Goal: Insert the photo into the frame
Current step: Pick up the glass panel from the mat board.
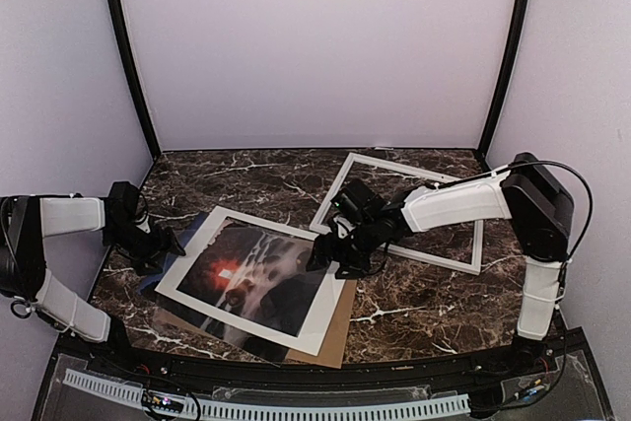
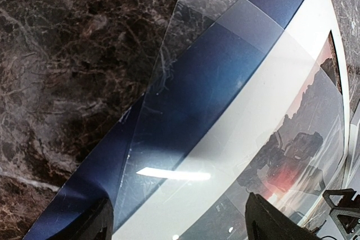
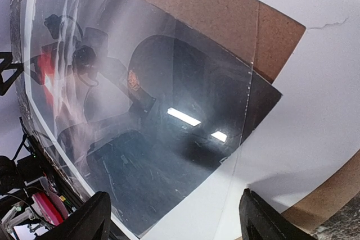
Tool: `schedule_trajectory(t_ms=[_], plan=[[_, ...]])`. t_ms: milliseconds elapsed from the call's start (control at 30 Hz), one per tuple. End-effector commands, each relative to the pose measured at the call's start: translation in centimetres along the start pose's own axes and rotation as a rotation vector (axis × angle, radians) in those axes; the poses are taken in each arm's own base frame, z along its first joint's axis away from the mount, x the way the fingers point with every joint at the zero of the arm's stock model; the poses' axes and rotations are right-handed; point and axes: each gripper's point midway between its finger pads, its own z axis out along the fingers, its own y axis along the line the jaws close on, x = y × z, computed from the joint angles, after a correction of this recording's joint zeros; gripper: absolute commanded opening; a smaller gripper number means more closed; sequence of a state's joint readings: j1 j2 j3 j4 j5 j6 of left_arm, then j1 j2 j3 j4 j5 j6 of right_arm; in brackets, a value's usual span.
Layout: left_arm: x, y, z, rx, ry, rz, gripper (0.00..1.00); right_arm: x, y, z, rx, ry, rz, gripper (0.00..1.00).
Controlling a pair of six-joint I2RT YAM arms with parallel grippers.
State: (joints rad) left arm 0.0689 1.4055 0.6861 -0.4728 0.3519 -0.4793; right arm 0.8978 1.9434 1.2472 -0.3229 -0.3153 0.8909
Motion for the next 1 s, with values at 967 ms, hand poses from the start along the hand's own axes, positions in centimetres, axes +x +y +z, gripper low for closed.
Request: schedule_trajectory(t_ms=[967], plan=[[3.2, -2.5, 1.6, 0.173, 0.102, 0.037, 0.8, 2.1, -1.8, 4.3, 0.021, 0.066, 0.034, 0.79]])
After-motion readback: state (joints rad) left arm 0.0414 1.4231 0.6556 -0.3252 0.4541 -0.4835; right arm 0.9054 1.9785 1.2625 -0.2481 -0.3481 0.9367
